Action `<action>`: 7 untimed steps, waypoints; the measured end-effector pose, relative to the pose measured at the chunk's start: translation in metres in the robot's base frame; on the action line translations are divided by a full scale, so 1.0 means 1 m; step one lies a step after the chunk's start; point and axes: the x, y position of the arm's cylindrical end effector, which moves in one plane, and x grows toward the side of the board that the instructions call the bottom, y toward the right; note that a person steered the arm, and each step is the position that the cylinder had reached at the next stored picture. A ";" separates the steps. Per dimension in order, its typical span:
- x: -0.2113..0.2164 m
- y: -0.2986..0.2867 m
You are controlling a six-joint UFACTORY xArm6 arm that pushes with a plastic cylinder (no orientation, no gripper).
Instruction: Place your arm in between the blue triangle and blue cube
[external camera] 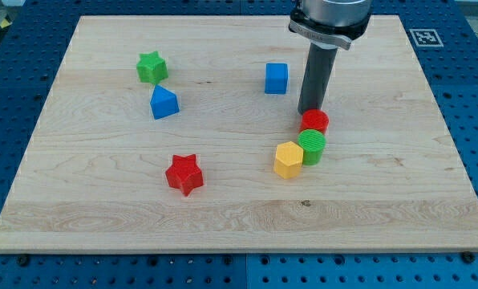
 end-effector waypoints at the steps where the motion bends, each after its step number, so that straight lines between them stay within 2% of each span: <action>1: -0.011 0.021; 2: -0.011 0.020; 5: -0.013 -0.087; 7: -0.015 -0.121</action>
